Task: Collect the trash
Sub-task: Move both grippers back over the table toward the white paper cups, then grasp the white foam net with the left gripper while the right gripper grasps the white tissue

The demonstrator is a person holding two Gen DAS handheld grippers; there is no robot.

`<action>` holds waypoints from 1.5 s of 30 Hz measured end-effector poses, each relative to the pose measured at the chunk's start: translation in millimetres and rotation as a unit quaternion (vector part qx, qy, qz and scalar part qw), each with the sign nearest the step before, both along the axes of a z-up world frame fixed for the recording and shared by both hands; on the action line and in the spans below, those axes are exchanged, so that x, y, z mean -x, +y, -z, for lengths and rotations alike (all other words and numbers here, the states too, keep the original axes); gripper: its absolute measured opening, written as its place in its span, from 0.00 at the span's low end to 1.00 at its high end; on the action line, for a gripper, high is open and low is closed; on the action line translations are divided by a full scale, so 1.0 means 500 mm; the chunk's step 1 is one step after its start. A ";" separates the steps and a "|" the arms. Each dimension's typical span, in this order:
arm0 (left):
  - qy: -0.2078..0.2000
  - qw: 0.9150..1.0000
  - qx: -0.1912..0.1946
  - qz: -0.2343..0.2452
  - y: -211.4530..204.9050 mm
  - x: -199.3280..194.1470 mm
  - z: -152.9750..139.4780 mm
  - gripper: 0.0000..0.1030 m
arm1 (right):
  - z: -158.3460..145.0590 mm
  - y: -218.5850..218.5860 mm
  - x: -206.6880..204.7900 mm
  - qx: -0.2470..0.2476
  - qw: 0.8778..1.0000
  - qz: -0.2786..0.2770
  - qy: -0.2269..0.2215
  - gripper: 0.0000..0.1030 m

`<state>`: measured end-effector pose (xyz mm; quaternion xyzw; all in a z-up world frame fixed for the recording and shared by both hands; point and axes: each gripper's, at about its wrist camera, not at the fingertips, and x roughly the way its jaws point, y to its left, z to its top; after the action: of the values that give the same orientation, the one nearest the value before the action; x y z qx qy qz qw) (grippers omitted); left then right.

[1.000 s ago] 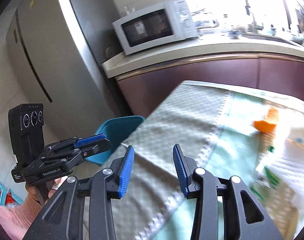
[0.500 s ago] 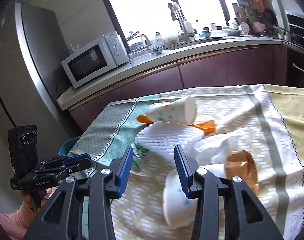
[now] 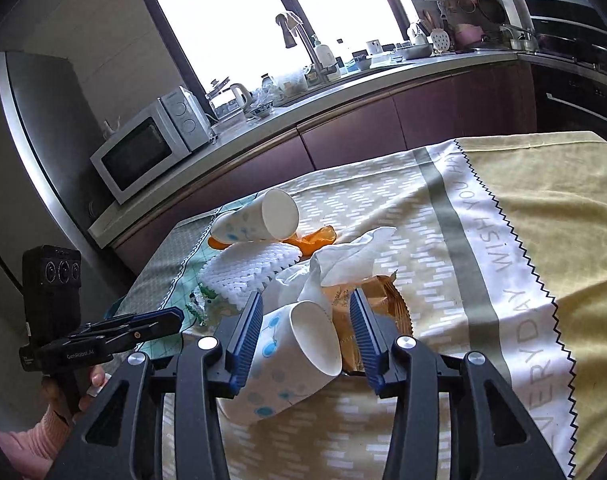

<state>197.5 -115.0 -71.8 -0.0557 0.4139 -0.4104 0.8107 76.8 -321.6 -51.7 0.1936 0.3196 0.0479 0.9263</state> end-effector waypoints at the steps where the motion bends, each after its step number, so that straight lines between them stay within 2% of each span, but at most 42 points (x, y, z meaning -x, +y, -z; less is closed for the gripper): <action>1: 0.005 1.000 0.000 0.001 -0.007 -0.004 0.003 0.30 | 0.002 0.000 -0.001 -0.001 1.000 -0.001 0.000 0.43; 4: 0.019 1.000 0.006 0.002 -0.020 -0.018 0.009 0.30 | 0.003 -0.006 -0.007 -0.005 1.000 -0.002 -0.004 0.47; 7: 0.028 0.999 0.013 -0.006 -0.033 -0.033 0.013 0.40 | 0.003 -0.014 -0.020 -0.009 1.000 -0.003 -0.007 0.48; 9: 0.040 0.999 0.022 -0.011 -0.039 -0.045 0.018 0.43 | 0.005 -0.017 -0.033 -0.013 1.000 -0.006 -0.006 0.48; 21: 0.118 0.991 0.061 -0.019 -0.085 -0.118 0.057 0.48 | 0.037 -0.011 -0.096 -0.031 0.999 -0.027 0.019 0.47; 23: 0.132 0.989 0.068 -0.018 -0.094 -0.131 0.066 0.50 | 0.041 -0.012 -0.100 -0.035 0.999 -0.030 0.021 0.42; 25: 0.139 0.987 0.073 -0.022 -0.099 -0.141 0.072 0.50 | 0.042 -0.013 -0.102 -0.039 0.998 -0.033 0.021 0.29; 26: 0.141 0.987 0.074 -0.025 -0.101 -0.145 0.074 0.50 | 0.043 -0.013 -0.102 -0.040 0.998 -0.035 0.021 0.28; 28: 0.146 0.985 0.084 -0.028 -0.103 -0.154 0.075 0.47 | 0.044 -0.015 -0.102 -0.042 0.998 -0.036 0.020 0.21; 30: 0.158 0.983 0.090 -0.031 -0.107 -0.164 0.083 0.38 | 0.044 -0.015 -0.100 -0.043 0.998 -0.038 0.017 0.16; 31: 0.165 0.981 0.093 -0.030 -0.110 -0.168 0.088 0.25 | 0.043 -0.015 -0.099 -0.044 0.998 -0.038 0.017 0.15; 32: 0.170 0.980 0.096 -0.029 -0.112 -0.172 0.093 0.17 | 0.043 -0.015 -0.098 -0.044 0.998 -0.039 0.015 0.14; 34: 0.172 0.980 0.099 -0.030 -0.120 -0.170 0.097 0.12 | 0.040 -0.016 -0.097 -0.043 0.998 -0.040 0.013 0.10; 39: 0.155 0.982 0.102 -0.031 -0.127 -0.150 0.085 0.11 | 0.022 -0.018 -0.086 -0.040 0.998 -0.038 -0.002 0.08; 45: 0.110 0.989 0.092 -0.027 -0.105 -0.121 0.048 0.11 | -0.005 -0.023 -0.077 -0.035 0.999 -0.032 -0.024 0.07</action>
<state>258.0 -167.6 -95.9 -0.1862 0.4594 -0.4161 0.7624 115.3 -333.2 -49.1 0.2142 0.3019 0.0936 0.9242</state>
